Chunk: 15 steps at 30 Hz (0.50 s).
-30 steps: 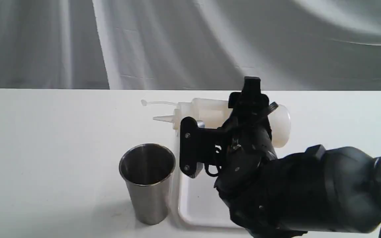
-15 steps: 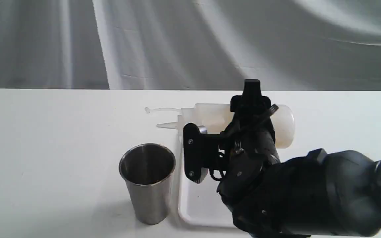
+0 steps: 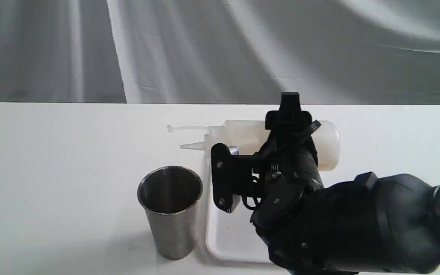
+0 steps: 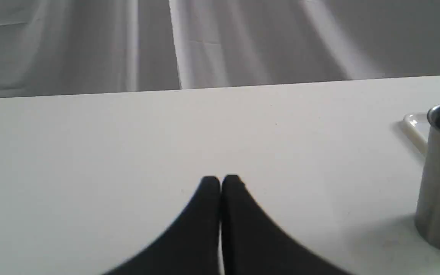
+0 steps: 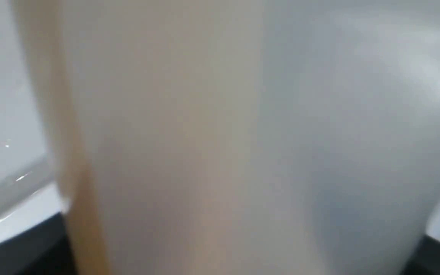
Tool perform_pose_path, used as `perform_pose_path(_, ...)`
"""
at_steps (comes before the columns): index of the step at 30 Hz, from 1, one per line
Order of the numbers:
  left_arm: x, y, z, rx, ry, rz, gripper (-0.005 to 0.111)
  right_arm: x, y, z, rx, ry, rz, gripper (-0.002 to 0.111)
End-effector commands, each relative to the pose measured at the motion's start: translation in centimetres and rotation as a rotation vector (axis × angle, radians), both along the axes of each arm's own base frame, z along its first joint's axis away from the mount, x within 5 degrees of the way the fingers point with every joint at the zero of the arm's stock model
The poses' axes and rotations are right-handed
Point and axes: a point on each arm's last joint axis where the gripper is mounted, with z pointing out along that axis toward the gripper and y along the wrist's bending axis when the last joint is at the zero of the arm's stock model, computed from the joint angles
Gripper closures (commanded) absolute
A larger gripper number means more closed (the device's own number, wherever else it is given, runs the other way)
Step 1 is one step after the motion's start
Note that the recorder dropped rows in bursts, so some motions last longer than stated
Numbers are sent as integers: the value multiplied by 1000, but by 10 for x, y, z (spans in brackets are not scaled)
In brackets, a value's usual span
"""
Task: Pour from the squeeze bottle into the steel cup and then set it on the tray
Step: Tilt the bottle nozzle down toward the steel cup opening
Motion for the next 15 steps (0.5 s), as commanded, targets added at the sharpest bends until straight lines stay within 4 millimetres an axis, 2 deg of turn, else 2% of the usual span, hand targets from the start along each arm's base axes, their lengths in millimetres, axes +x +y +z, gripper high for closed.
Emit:
perform_pose_path(1, 0, 0, -1, -7, -5, 3, 107, -1, -2, 10, -117, -29, 18, 108)
perform_pose_path(15, 0, 0, -1, -5, -6, 2, 107, -1, -2, 11, -204, -11, 40, 108)
